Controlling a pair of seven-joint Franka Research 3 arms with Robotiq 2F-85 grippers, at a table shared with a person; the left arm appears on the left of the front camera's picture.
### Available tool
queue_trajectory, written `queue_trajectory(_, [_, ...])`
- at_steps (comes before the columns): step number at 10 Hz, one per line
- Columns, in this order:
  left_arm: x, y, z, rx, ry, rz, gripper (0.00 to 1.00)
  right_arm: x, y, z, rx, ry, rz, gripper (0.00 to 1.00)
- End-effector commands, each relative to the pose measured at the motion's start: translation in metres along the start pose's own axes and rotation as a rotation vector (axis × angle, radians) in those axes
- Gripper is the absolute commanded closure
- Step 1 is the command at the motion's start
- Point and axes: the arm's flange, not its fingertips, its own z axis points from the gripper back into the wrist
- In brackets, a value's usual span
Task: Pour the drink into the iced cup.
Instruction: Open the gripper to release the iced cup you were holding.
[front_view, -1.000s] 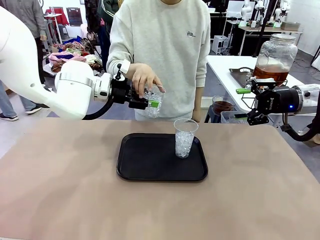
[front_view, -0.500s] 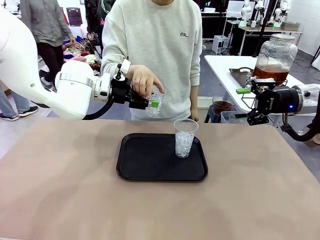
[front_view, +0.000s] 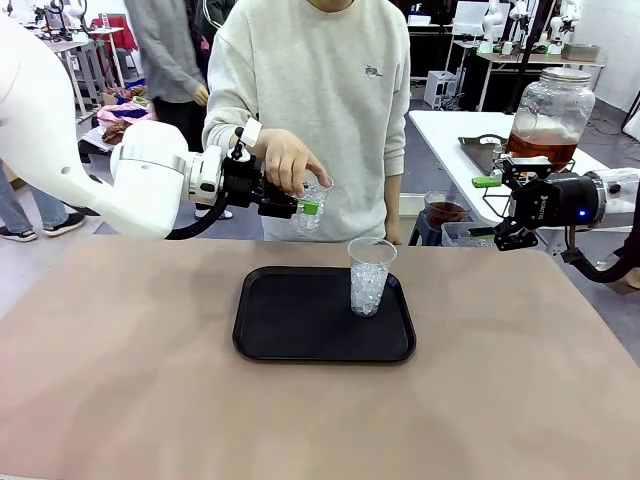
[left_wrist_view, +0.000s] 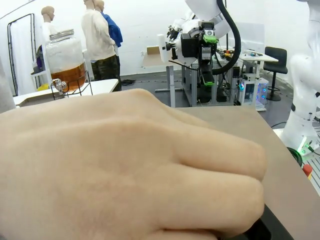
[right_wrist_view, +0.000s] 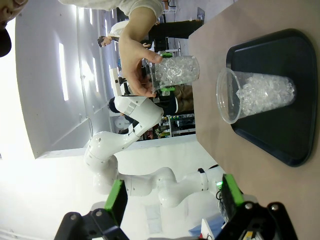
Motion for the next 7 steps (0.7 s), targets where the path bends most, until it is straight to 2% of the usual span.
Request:
queue_trajectory(1, [0.0022, -0.001, 0.0014, 0.004, -0.007, -0.015, 0.28, 0.0, 0.0018, -0.0004, 0.002, 0.0, 0.004, 0.0])
queue_trajectory(7, [0.0022, -0.001, 0.0014, 0.004, -0.007, -0.015, 0.28, 0.0, 0.0018, -0.0004, 0.002, 0.0, 0.004, 0.0])
